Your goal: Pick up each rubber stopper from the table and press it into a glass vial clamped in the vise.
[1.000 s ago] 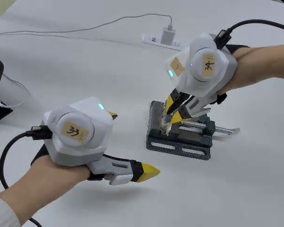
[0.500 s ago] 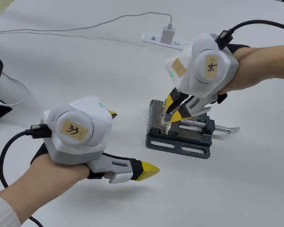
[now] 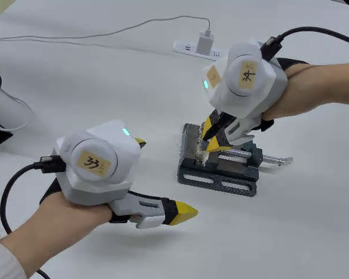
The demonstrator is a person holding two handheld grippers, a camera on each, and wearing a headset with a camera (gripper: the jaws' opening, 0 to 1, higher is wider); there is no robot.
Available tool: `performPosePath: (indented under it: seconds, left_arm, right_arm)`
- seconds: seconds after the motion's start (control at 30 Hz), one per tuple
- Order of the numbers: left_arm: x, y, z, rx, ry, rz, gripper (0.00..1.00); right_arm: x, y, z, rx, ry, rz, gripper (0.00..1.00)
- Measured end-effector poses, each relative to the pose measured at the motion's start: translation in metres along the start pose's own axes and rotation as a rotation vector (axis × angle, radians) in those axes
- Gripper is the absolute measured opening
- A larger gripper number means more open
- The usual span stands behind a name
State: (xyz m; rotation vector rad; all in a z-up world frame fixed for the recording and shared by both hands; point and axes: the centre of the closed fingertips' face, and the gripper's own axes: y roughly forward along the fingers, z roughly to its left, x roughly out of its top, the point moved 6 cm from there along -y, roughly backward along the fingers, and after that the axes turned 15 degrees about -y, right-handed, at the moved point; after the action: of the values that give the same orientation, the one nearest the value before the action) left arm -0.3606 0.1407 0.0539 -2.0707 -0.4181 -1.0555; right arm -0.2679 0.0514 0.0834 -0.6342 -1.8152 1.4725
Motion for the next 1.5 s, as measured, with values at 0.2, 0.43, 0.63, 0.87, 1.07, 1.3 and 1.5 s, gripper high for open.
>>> performPosePath:
  seconds: [0.2, 0.43, 0.63, 0.87, 1.07, 1.3, 1.5]
  left_arm:
    - [-0.001, -0.002, 0.001, 0.002, -0.001, 0.001, 0.92]
    - [-0.002, -0.003, 0.0, 0.003, -0.003, 0.003, 0.92]
    - [-0.002, -0.003, 0.0, 0.003, -0.002, 0.002, 0.92]
    - [-0.002, -0.002, 0.0, 0.001, -0.003, 0.002, 0.92]
    - [-0.001, -0.003, 0.0, 0.004, -0.001, -0.002, 0.92]
    - [0.004, -0.004, 0.003, 0.001, 0.007, -0.018, 0.93]
    - [0.007, -0.005, 0.007, 0.008, 0.011, -0.019, 0.94]
  right_arm:
    - [0.0, -0.001, 0.002, -0.003, -0.086, -0.011, 0.07]
    - [0.005, -0.003, 0.004, -0.01, -0.101, -0.013, 0.08]
    - [0.003, -0.002, 0.004, -0.002, -0.104, -0.014, 0.11]
    - [0.003, -0.007, -0.001, -0.03, -0.101, -0.018, 0.15]
    - [0.002, -0.009, 0.0, -0.022, -0.049, -0.048, 0.08]
    - [0.002, -0.012, 0.006, -0.011, 0.0, -0.059, 0.05]
    - [0.001, -0.011, 0.005, -0.019, 0.028, -0.066, 0.0]
